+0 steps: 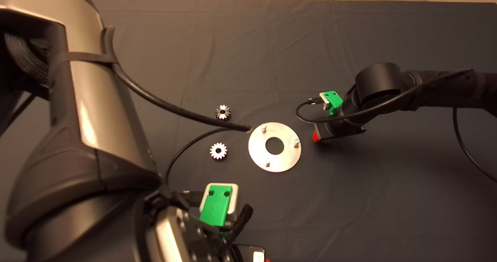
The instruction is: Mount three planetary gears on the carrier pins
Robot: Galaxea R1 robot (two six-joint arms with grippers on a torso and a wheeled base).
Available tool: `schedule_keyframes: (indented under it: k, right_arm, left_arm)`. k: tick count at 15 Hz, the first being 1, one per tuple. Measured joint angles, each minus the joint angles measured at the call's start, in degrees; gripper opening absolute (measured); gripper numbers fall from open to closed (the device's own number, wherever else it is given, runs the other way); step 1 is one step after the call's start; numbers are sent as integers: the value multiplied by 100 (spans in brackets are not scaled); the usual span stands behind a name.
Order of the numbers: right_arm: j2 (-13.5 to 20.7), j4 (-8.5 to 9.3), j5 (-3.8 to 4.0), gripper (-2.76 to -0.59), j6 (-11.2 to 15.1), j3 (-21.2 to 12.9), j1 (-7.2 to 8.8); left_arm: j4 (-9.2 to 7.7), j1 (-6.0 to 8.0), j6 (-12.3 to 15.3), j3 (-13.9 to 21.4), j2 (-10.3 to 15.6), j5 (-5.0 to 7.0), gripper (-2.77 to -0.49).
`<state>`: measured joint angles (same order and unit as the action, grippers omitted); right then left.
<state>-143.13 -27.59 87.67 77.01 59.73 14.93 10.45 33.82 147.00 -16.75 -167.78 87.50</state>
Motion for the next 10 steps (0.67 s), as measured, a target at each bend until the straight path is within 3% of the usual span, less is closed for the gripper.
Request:
schedule_keyframes:
  k: [10]
  right_arm:
    - [11, 2, -11, -187, 2, -1, -2]
  left_arm:
    - [-12, 0, 1, 0, 0, 0, -92]
